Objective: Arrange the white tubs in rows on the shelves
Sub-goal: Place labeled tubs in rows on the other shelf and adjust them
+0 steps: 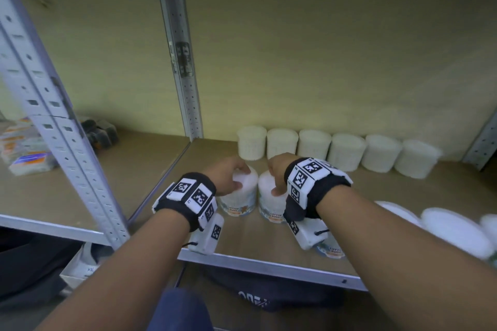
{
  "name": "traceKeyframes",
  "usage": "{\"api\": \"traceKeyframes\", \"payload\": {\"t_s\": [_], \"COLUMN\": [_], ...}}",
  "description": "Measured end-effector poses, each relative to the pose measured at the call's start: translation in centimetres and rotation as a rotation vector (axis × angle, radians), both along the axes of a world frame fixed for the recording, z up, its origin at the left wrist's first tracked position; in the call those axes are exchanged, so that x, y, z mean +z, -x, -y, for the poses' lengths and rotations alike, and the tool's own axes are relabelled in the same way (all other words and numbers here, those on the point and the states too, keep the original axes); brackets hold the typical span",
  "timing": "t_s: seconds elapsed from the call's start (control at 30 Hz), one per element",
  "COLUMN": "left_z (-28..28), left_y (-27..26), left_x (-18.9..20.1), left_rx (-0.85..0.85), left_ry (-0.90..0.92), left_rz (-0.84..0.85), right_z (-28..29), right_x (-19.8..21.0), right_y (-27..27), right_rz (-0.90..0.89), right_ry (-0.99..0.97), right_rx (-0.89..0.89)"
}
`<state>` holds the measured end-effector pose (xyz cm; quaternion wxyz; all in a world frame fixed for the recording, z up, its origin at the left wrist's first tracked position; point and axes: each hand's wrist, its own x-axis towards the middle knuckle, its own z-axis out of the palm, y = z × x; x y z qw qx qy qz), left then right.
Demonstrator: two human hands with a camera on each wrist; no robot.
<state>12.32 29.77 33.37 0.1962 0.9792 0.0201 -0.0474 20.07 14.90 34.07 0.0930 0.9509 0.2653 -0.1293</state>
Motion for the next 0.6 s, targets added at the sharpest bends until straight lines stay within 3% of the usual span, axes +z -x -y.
{"api": "traceKeyframes", "payload": {"t_s": [0.17, 0.6], "left_z": [0.3, 1.0], "left_y": [2.0, 4.2], "left_x": [0.2, 0.2], "left_rx": [-0.015, -0.054], "left_ry": [-0.012, -0.026], "left_rz": [-0.016, -0.028], "right_z": [0.1, 2.8], "right_x": [-2.1, 0.8], "right_y": [-0.4, 5.7], "right_rz": [-0.032, -0.061], "right_ry": [0.013, -0.063], "right_rx": [0.056, -0.009]}}
